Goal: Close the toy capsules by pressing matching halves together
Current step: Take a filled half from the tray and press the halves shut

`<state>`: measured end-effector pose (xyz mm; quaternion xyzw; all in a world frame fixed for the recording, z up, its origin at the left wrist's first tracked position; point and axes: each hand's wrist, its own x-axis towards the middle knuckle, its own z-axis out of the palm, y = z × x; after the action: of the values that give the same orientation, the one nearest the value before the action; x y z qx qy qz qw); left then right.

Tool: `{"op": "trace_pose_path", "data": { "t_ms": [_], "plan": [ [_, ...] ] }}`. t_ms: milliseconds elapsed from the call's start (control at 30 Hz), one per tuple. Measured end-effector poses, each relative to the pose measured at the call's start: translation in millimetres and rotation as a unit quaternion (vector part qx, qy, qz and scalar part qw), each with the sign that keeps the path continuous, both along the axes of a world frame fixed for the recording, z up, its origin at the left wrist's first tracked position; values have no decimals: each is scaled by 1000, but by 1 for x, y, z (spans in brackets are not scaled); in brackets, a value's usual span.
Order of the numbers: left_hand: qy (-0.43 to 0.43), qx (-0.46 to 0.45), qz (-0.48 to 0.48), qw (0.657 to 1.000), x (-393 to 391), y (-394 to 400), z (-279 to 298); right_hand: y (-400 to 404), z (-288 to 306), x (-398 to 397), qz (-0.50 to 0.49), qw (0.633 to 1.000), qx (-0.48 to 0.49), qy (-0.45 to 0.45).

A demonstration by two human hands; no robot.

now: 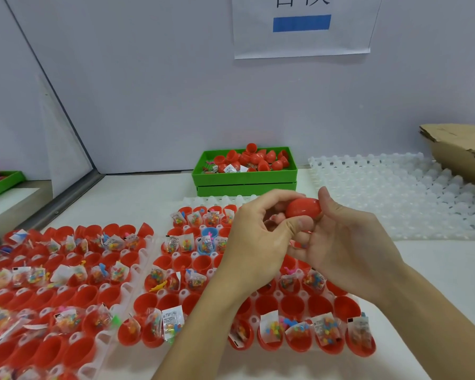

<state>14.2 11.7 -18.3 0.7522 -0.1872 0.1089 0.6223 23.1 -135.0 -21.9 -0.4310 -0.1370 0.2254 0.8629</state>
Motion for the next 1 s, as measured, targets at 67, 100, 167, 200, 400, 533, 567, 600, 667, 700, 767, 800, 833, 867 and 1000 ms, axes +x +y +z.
{"op": "trace_pose_path", "data": {
  "t_ms": [67, 100, 167, 200, 400, 533, 567, 600, 667, 700, 767, 800, 833, 867, 1000],
  "plan": [
    [1, 0, 5, 1000, 0, 0, 0, 0, 0, 0, 2, 1000, 0, 2],
    [-1, 4, 11, 1000, 1, 1, 0, 0, -1, 0, 4, 1000, -1, 6],
    [-14, 22, 33, 999, 2, 2, -1, -1, -2, 1, 2, 1000, -2, 19],
    [-25, 38, 45, 998, 2, 2, -1, -2, -2, 2, -6, 1000, -6, 24],
    [-85, 132, 134, 979, 6, 3, -4, 2, -5, 2, -225, 932, -244, -143],
    [-76, 139, 124, 980, 7, 4, -6, 2, -7, 2, -266, 901, -281, -199],
    [-78, 145, 124, 979, 7, 4, -6, 3, -7, 1, -273, 894, -288, -206],
    [-80, 145, 122, 979, 7, 4, -6, 3, -6, 1, -281, 889, -295, -211],
    [-79, 137, 118, 980, 7, 4, -6, 3, -7, 1, -294, 883, -298, -212],
    [-77, 133, 116, 981, 7, 5, -5, 3, -7, 1, -300, 881, -299, -211],
    [-68, 120, 108, 985, 6, 4, -5, 2, -6, 0, -310, 877, -303, -208],
    [-62, 107, 104, 987, 5, 4, -5, 2, -5, 0, -312, 878, -298, -206],
    [-55, 87, 102, 989, 5, 4, -5, 2, -4, -1, -311, 882, -289, -204],
    [-49, 64, 100, 992, 5, 4, -5, 2, -3, -2, -308, 886, -281, -204],
    [-28, -9, 78, 997, 6, 5, -3, 1, 0, -2, -307, 883, -284, -213]
  ]
}}
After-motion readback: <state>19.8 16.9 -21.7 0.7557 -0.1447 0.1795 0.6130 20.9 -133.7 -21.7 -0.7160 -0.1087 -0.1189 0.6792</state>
